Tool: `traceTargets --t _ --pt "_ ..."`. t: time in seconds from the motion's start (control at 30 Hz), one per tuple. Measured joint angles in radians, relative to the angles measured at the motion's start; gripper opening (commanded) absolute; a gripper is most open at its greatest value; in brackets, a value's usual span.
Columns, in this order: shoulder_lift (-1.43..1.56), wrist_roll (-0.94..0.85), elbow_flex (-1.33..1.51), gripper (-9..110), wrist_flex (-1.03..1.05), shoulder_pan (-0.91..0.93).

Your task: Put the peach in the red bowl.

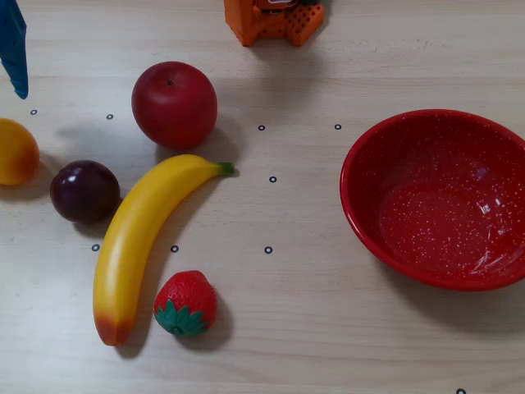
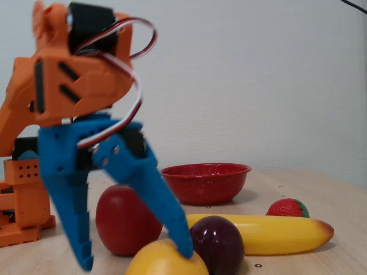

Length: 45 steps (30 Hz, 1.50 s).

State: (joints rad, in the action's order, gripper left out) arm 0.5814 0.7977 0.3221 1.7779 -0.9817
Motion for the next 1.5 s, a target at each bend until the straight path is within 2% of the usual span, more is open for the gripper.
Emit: traceTargets --t 0.43,0.67,0.9,1.03,1.17,1.23,1.5 --pt "-0.086 0.021 -0.002 47 -0.041 0.002" --pt "-0.092 0.021 0.031 42 -0.078 0.002" --pt "-0.091 0.025 0.071 44 -0.132 0.003" --pt "-0.091 0.025 0.072 41 -0.132 0.003" --pt "-0.089 0.020 0.084 20 -0.138 0.009" --pt "-0.087 0.009 0.083 1 -0.143 0.012" --pt "-0.089 -0.057 0.061 0 -0.106 0.015"
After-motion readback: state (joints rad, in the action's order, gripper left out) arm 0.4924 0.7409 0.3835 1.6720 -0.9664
